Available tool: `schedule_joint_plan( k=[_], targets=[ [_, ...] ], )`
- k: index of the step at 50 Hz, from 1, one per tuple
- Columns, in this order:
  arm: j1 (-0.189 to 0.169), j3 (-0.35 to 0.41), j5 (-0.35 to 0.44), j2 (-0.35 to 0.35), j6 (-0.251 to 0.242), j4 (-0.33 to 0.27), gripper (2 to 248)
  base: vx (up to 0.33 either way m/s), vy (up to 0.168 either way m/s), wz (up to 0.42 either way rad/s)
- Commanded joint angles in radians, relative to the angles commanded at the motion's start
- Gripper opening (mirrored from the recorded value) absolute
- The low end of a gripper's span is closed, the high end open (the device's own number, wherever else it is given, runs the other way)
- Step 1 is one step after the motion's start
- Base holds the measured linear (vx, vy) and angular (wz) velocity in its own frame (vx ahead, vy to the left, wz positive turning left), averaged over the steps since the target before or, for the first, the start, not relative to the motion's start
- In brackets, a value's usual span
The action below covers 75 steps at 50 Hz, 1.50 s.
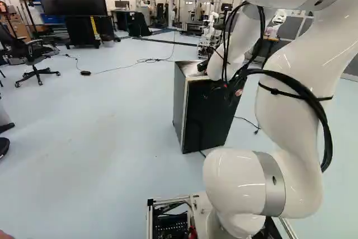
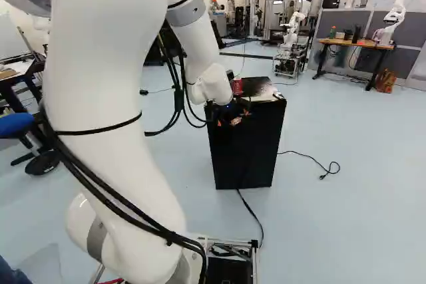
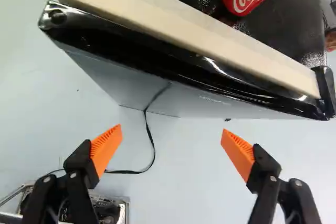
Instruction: Grab a drink from the fridge
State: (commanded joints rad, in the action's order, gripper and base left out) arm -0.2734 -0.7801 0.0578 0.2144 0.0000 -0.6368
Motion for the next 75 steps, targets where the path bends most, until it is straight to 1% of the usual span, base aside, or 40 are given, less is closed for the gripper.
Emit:
schedule_joint_plan(
  k=[9, 23, 34, 47, 59, 75],
  targets=[
    [-0.009, 0.045, 0.073, -0.039, 0.000, 0.006, 247, 0.000, 0.000, 0.000],
    [-0.026, 0.116, 0.208, -0.102, 0.000, 0.028, 247, 0.000, 0.000, 0.000],
    [-0.039, 0.146, 0.312, -0.129, 0.000, 0.053, 247, 0.000, 0.000, 0.000],
    [-0.041, 0.148, 0.437, -0.131, 0.000, 0.096, 247, 0.000, 0.000, 0.000],
    [-0.043, 0.135, 0.550, -0.119, 0.000, 0.139, 247, 0.000, 0.000, 0.000],
    [-0.045, 0.096, 0.687, -0.056, 0.000, 0.198, 247, 0.000, 0.000, 0.000]
  ],
)
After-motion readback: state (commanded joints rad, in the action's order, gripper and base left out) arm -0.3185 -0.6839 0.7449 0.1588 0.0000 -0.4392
